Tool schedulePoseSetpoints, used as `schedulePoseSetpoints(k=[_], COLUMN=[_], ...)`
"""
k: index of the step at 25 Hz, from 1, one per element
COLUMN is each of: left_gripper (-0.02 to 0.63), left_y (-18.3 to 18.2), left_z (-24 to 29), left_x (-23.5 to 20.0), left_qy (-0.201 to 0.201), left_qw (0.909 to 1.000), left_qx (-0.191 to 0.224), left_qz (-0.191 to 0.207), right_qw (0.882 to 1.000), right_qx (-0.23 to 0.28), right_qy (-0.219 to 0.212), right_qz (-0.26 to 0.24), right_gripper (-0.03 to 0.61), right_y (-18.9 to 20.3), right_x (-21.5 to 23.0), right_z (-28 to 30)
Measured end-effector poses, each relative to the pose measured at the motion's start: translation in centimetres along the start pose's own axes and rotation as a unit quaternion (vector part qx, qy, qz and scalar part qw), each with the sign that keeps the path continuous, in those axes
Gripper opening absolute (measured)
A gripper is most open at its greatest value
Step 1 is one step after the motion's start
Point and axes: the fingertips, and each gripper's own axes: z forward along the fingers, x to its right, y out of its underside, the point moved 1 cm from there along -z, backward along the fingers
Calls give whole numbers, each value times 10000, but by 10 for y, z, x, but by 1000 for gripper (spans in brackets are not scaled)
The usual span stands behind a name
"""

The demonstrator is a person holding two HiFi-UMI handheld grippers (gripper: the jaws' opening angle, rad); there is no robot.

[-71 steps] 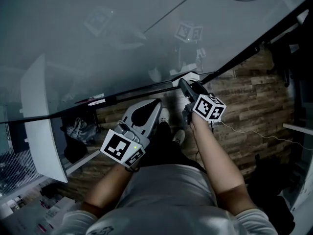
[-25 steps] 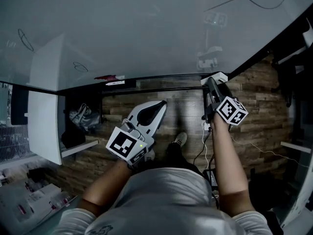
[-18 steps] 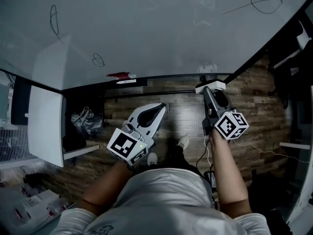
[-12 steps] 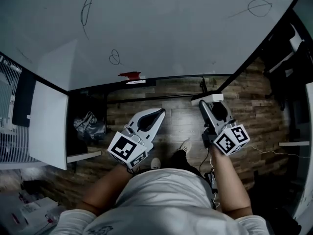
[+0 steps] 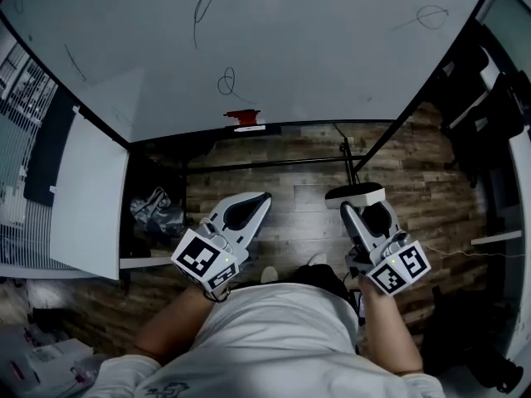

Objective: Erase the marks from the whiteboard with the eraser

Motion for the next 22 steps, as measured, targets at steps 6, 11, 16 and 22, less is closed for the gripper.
schedulePoseSetpoints(k=[6, 11, 16, 22], left_gripper=[6, 6, 6, 6], left_y=[-1, 3, 10, 37], left_z=[-30, -32, -29, -30], left_x=[16, 55, 108, 193], left_qy=[-108, -94, -195, -252], left_qw=[9999, 9999, 9998, 9994], left_qx=[-96, -94, -62, -141], left_qz=[3, -59, -79, -201], right_qw=[9999, 9998, 9993, 9978], right_qx=[29, 23, -48, -150], right_qy=[-134, -189, -346, -613], right_qz=[-103, -51, -120, -191], right_gripper=[242, 242, 242, 242], right_y=[-9, -15, -22, -23], right_x=[-24, -25, -24, -35], right_z=[-22, -58, -108, -179])
